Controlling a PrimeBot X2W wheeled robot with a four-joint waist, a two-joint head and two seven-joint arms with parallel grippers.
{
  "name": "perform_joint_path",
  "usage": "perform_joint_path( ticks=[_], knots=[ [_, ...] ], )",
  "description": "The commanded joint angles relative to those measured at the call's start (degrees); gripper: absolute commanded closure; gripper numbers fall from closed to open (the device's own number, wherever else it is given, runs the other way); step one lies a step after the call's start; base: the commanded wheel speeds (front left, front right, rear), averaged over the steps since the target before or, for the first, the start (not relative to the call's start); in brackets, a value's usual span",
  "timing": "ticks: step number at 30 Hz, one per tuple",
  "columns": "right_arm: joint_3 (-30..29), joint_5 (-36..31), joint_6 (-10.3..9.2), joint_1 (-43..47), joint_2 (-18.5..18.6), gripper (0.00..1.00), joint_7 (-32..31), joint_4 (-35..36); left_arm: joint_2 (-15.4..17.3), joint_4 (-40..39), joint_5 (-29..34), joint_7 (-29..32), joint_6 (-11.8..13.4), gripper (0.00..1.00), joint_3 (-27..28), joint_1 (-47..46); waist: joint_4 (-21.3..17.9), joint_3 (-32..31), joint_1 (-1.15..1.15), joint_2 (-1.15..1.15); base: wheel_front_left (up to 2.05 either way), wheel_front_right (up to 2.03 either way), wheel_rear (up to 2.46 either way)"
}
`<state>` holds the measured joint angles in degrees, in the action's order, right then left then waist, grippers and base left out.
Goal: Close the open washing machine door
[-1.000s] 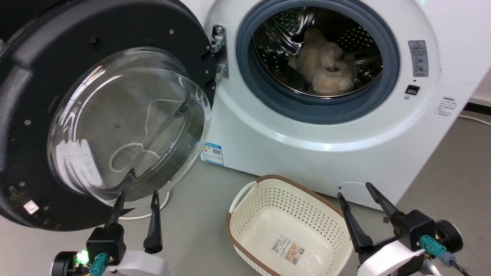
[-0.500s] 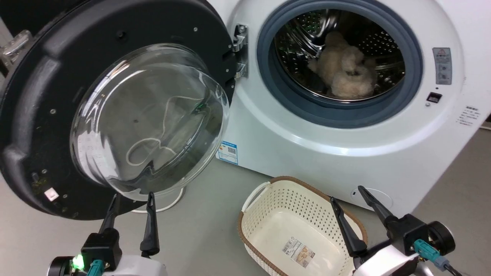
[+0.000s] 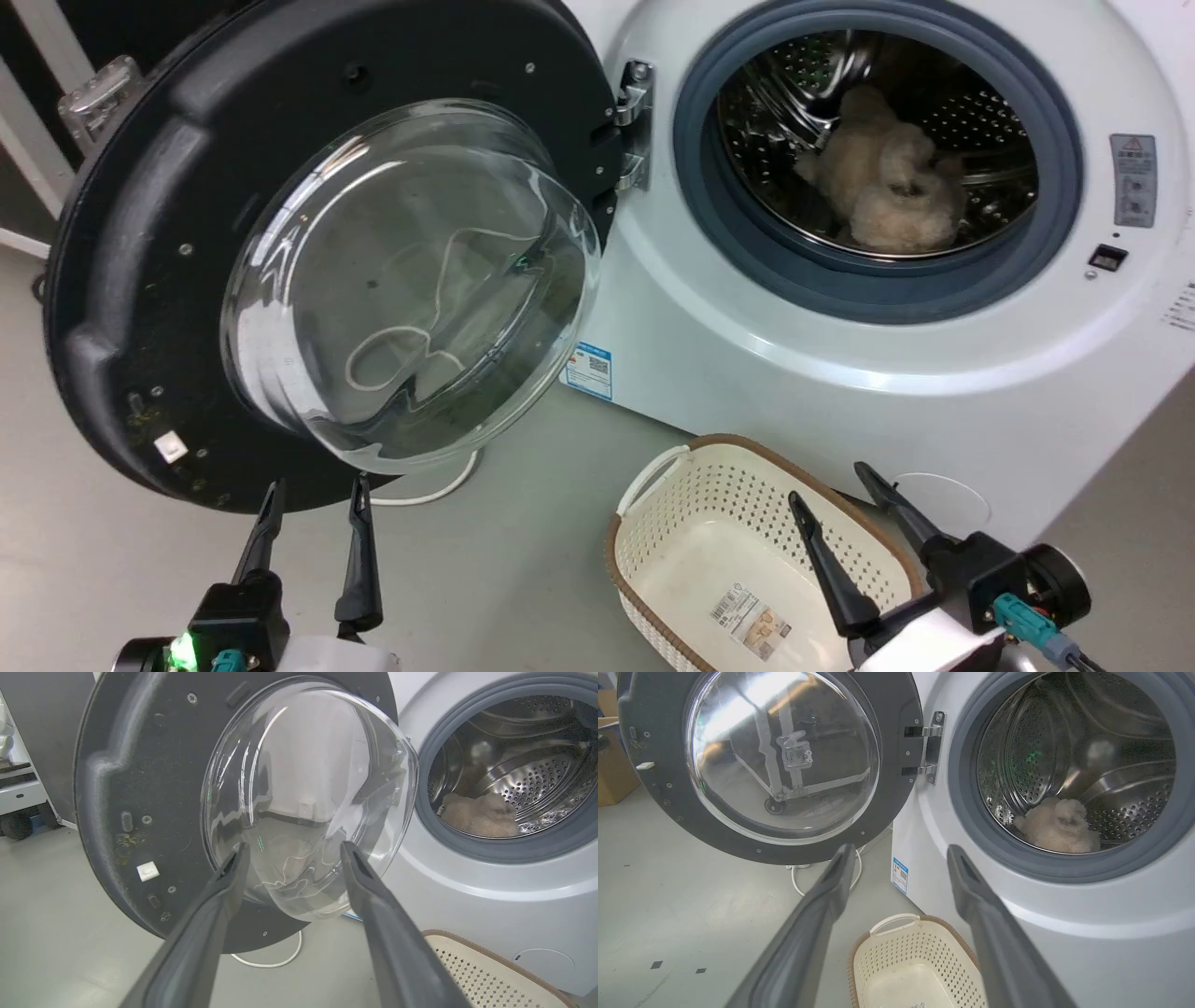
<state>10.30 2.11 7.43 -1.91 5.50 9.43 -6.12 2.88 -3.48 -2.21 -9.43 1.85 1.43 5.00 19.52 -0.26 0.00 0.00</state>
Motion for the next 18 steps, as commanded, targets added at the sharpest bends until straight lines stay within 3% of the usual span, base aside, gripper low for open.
perform_joint_path(
  ticks=[1,13,14,15,18],
  knots=[
    [0.49,0.55,0.04,-0.27,0.35,0.0,0.61,-0.38,0.01,-0.23,-0.28,-0.61,0.21,0.0,0.28,0.86,0.44,-0.02,0.0,0.0,0.0,0.0,0.0],
    [2.23,1.42,0.04,-0.5,0.82,0.0,2.28,-1.85,0.0,-0.57,-0.33,-2.28,0.17,0.0,0.35,1.57,3.84,0.07,0.0,0.0,0.0,0.0,0.0],
    [2.3,1.45,0.04,-0.44,0.84,0.0,2.4,-1.92,0.0,-0.52,-0.38,-2.4,0.09,0.7,0.3,1.66,4.07,0.07,0.0,0.0,0.0,0.0,0.0],
    [2.37,1.48,0.04,-0.39,0.87,0.0,2.52,-1.99,0.0,-0.61,-0.52,-2.52,-0.32,1.0,0.09,1.7,4.31,0.07,0.0,0.0,0.0,0.0,0.0],
    [2.48,1.57,0.05,-0.24,0.96,0.0,2.88,-2.19,0.0,-1.41,-1.32,-2.88,-1.19,1.0,-0.08,1.81,5.05,0.07,0.0,0.0,0.0,0.0,0.0]
  ],
)
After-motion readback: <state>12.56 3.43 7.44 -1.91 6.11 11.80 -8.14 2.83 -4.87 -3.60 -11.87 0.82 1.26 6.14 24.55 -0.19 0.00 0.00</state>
